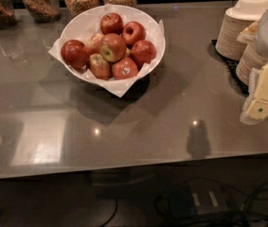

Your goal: Pick apple from white bowl

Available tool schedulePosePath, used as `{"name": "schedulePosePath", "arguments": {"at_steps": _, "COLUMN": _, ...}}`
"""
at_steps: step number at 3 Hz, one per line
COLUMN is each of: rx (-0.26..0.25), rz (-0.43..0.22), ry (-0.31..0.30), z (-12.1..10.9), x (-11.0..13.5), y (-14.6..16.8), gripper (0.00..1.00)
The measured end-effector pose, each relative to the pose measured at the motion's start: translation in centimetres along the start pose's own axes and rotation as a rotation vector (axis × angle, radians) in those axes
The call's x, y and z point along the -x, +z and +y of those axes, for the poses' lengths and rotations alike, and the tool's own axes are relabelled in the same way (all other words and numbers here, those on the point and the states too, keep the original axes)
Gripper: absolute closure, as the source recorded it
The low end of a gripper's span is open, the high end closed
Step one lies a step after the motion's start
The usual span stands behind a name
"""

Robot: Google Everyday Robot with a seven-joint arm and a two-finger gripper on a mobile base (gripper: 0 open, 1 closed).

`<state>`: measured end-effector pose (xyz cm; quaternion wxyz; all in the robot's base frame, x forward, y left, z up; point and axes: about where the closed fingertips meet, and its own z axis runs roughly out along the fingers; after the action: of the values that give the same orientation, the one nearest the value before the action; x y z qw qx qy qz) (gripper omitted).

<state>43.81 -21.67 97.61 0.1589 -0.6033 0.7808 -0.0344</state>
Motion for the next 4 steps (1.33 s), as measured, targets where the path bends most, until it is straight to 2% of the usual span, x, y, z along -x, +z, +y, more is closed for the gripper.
{"name": "schedulePosePath", "arguments": {"at_steps": 1, "rx": 0.000, "rz": -0.001, "ry": 0.000, "z": 0.0, "x": 0.0, "y": 0.0, "gripper": 0.00}}
{"name": "schedulePosePath", "arguments": {"at_steps": 2, "rx": -0.021, "rz": -0.054, "ry": -0.015, "z": -0.8, "x": 1.9, "y": -0.1, "gripper": 0.00}}
{"name": "schedulePosePath", "arguments": {"at_steps": 3, "rx": -0.042, "rz": -0.134, "ry": -0.019, "z": -2.0, "x": 4.8, "y": 0.0, "gripper": 0.00}}
{"name": "schedulePosePath", "arguments": {"at_steps": 4, "rx": -0.077, "rz": -0.249, "ry": 0.029, "z": -4.3, "x": 9.1, "y": 0.8, "gripper": 0.00}}
